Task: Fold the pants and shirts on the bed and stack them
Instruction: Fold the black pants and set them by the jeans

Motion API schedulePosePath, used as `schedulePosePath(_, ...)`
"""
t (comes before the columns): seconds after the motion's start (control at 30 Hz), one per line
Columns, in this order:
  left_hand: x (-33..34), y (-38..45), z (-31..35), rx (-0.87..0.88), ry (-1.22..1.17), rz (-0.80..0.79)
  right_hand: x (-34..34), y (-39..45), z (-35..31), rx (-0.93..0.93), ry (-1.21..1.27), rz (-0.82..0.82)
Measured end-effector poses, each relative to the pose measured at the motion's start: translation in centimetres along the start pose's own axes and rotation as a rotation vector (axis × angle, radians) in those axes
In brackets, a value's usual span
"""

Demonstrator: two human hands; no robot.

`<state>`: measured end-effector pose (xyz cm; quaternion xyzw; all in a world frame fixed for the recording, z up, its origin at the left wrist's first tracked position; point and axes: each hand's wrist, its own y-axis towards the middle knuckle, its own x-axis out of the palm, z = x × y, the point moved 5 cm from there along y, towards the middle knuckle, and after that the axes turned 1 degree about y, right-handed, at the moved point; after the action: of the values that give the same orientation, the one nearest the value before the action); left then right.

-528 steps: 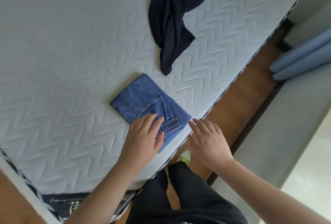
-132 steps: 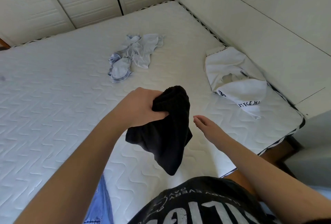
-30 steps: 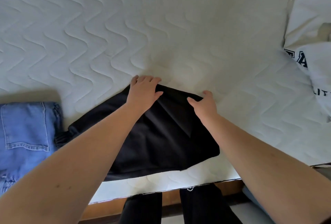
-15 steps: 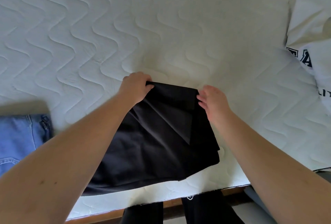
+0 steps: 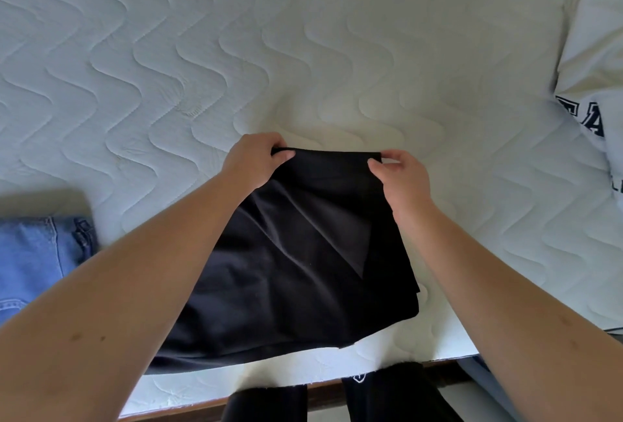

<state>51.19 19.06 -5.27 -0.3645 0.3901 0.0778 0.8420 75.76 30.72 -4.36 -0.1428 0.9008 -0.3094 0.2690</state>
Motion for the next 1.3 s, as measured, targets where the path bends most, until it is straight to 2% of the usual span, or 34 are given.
schedulePosePath(0.17, -0.1, 0.4, -0.1, -0.010, -0.003, 0.016, 0.1, 1.6, -1.2, -0.196, -0.197, 0.010)
schedulePosePath(0.3, -0.2, -0.2, -0.2, 0.013, -0.079, 0.025, 0.5, 1.9, -1.4, -0.252, -0.188, -0.008)
schedulePosePath(0.37, -0.8, -0.9, 0.0, 0.096, -0.117, 0.076, 0.3, 1.5, -1.3, -0.268, -0.201, 0.015)
schedulePosePath(0.47, -1.9, -2.9, 0.5, 0.311, -0.019, 0.160, -0.6, -0.3, -1.4, -0.306, -0.315, 0.060)
schedulePosePath(0.53, -1.5, -4.5, 0.6, 0.413, 0.078, 0.117, -1.0, -2.2, -0.7, -0.307, -0.415, 0.000)
schedulePosePath(0.6, -0.3, -6.0, 0.2, 0.453, 0.221, 0.080, -0.8, -4.7, 0.9, -0.283, -0.511, -0.098)
schedulePosePath(0.7, 1.4, -6.9, -0.4, 0.397, 0.320, 0.052, -0.2, -8.0, 3.9, -0.192, -0.612, -0.202)
schedulePosePath(0.8, 2.0, -6.9, -0.4, 0.324, 0.302, 0.091, 0.4, -9.3, 5.1, -0.132, -0.500, -0.249)
schedulePosePath(0.87, 1.8, -6.7, -0.2, 0.290, 0.274, 0.143, 0.2, -8.7, 4.5, -0.161, -0.364, -0.163)
schedulePosePath(0.93, 1.4, -6.2, -0.1, 0.246, 0.221, 0.160, -0.2, -7.3, 3.7, -0.084, -0.102, -0.080)
schedulePosePath(1.0, 0.8, -5.6, -0.2, 0.194, 0.142, 0.160, 0.0, -5.6, 2.4, 0.036, 0.193, -0.115)
schedulePosePath(1.07, 0.2, -4.9, -0.5, 0.145, 0.055, 0.179, 0.3, -3.7, 0.6, 0.049, 0.334, -0.200)
schedulePosePath(1.13, 0.0, -4.3, -0.8, 0.103, -0.013, 0.186, 0.4, -2.0, -0.7, 0.035, 0.233, -0.246)
schedulePosePath(1.2, 0.0, -3.9, -1.0, 0.080, -0.078, 0.182, 0.1, -0.9, -1.0, 0.065, 0.089, -0.189)
schedulePosePath(1.3, 0.0, -3.6, -1.1, 0.087, -0.163, 0.205, 0.1, -0.6, -1.0, 0.088, 0.091, -0.118)
